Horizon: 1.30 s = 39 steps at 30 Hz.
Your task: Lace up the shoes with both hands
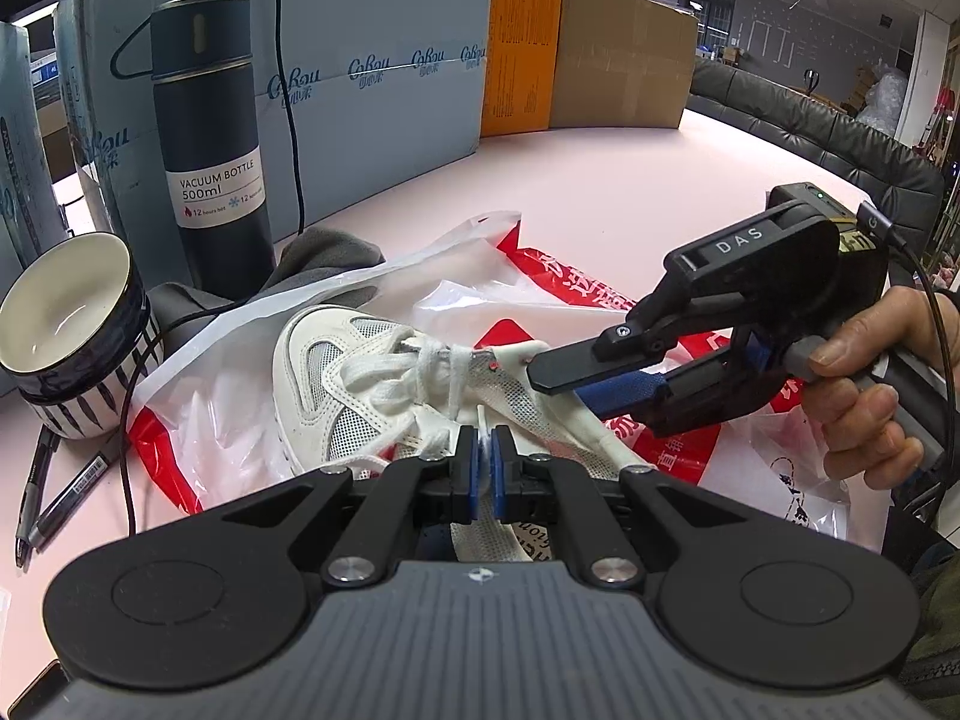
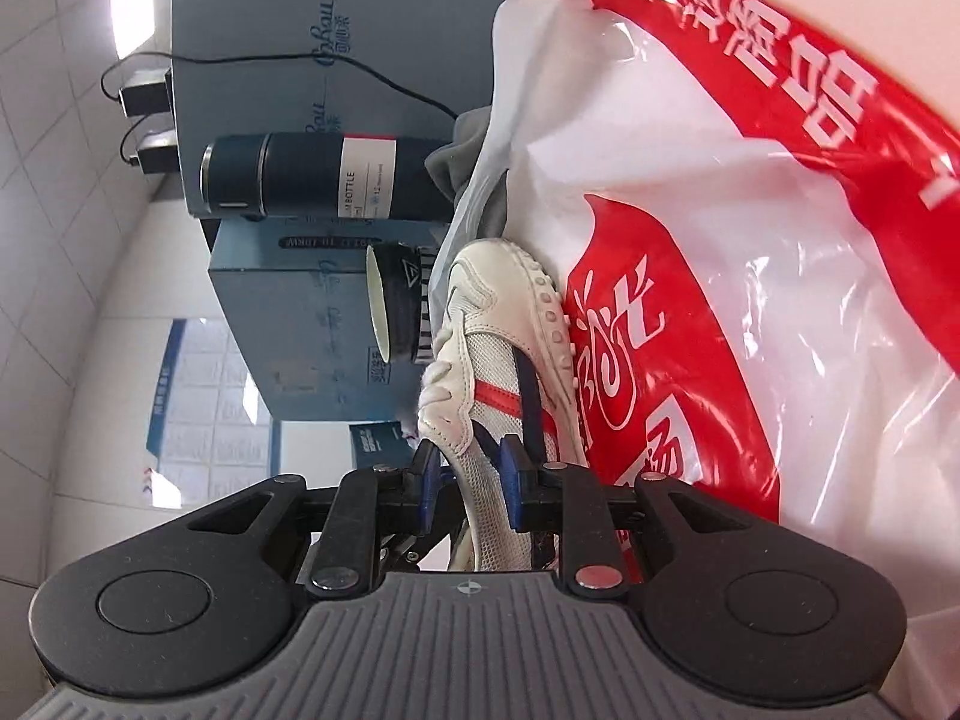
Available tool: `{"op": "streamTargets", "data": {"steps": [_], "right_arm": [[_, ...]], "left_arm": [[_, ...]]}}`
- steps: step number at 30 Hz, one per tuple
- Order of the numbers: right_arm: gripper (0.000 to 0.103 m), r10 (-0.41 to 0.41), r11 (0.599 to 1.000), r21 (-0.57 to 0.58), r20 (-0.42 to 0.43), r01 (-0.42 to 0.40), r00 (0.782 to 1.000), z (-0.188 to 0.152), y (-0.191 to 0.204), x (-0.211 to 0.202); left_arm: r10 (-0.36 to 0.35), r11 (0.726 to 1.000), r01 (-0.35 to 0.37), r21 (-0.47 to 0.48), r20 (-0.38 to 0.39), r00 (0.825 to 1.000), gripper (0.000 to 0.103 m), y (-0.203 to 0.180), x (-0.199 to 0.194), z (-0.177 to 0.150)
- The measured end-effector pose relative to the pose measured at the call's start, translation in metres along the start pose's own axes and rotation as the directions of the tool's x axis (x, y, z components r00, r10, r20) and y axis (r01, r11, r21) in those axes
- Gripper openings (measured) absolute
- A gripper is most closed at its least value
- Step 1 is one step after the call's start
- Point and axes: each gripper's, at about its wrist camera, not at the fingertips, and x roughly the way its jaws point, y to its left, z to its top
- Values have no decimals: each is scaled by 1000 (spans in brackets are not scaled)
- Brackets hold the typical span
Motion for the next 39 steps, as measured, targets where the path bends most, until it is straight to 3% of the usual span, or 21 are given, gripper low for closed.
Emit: {"op": "streamTargets", "data": {"steps": [21, 27, 39], "right_arm": [[19, 32, 999, 31, -10, -32, 999, 1, -10, 2], [19, 60, 995, 86, -12, -59, 998, 3, -20, 2], [19, 64, 994, 90, -19, -62, 998, 4, -22, 3]], "left_arm": [[-21, 1000, 20, 17, 84, 996, 3, -2, -5, 0], [-23, 1000, 22, 14, 85, 996, 3, 0, -3, 1], [-38, 999, 37, 13, 77, 996, 3, 2, 1, 3]]}}
